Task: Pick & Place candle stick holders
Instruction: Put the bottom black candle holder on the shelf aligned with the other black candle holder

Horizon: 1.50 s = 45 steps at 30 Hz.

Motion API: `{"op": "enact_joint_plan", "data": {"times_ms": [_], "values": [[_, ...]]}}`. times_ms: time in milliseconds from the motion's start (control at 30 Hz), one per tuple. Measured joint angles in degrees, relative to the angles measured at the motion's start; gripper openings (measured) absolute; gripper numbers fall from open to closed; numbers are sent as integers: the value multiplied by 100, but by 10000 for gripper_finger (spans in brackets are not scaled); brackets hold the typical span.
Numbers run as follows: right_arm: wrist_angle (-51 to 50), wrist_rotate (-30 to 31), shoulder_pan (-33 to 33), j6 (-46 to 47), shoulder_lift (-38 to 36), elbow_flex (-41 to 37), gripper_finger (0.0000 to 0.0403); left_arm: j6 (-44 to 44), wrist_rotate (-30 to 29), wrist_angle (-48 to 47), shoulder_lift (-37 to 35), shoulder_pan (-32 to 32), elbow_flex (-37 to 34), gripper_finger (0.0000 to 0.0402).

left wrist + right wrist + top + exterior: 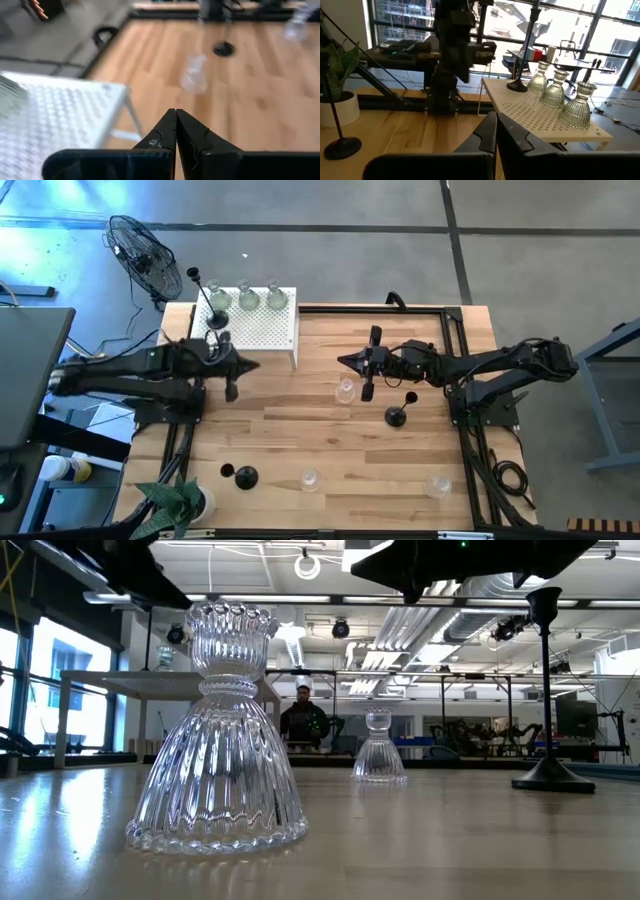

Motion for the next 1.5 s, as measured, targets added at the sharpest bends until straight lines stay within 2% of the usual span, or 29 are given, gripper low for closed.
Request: {"op": "enact_joint_plan", "data": {"times_ms": [167, 333, 500, 667, 867, 1067, 1300, 1500], "values": [[-9, 0, -1, 0, 0, 1, 1, -1052, -733, -1316, 2, -1178, 554, 1], [-13, 0, 0, 0, 0, 2, 1, -2260, -1109, -2317, 150, -2208, 818, 1], [-16, 0, 0, 3, 0, 2, 1, -3335, -1209, -3178, 345, -3078, 853, 1], [-80, 0, 2, 11, 0, 2, 2, -4560, -776, -4075, 497, -3867, 853, 0], [-88, 0, 2, 9, 0, 2, 1, -4965, -467, -3490, 631, -5103, 853, 1], [-84, 0, 2, 6, 0, 2, 1, -5120, -592, -2398, 1069, -6151, 855, 15], [-58, 0, 2, 4, 0, 2, 1, -5464, -1632, -2048, 1699, -6622, 857, 115], [-38, 0, 2, -20, 0, 2, 1, -5351, -1728, -1609, 2110, -6622, 855, 191]]}}
